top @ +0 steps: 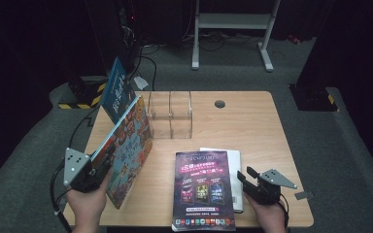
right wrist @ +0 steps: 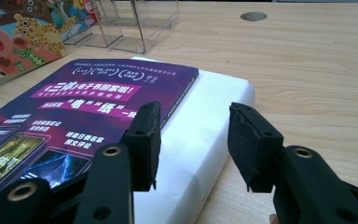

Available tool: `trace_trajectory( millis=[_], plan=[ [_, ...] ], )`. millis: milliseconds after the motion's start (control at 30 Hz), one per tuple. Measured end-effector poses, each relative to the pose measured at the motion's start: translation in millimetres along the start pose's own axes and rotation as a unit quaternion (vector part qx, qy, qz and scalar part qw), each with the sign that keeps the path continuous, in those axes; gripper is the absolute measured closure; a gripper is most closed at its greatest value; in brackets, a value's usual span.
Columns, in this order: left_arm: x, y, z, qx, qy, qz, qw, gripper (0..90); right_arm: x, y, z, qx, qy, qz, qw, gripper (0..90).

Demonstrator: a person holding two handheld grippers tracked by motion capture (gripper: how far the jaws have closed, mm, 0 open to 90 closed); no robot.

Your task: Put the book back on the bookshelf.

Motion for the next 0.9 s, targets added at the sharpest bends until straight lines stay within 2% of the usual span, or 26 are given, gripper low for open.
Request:
trace_trajectory(
  millis=[133,500,900],
  plan=[
    [-3.4,5.8,-2.4,0.001,0.011,0.0,0.9999,81.2,-0.8,0.8,1.2,0.002,-0.001,0.0,1.0,54.5],
    [-6.6,20.1,-16.6,0.017,0.025,-0.003,0.9995,81.2,-2.5,1.8,1.9,0.004,0.0,0.002,1.0,55.0],
    [-9.5,29.9,-47.0,0.03,0.03,0.004,0.9991,81.2,-2.0,2.6,3.2,0.007,-0.001,0.0,1.0,55.4]
  ],
)
Point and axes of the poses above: each handheld gripper's, and its own axes: z roughly backward along the jaws, y roughly out of its top, x roughly to its right, the point moved 1 cm from there along -z, roughly forward along the jaws, and after that the axes turned 3 degrees about -y, right-handed, at the moved point
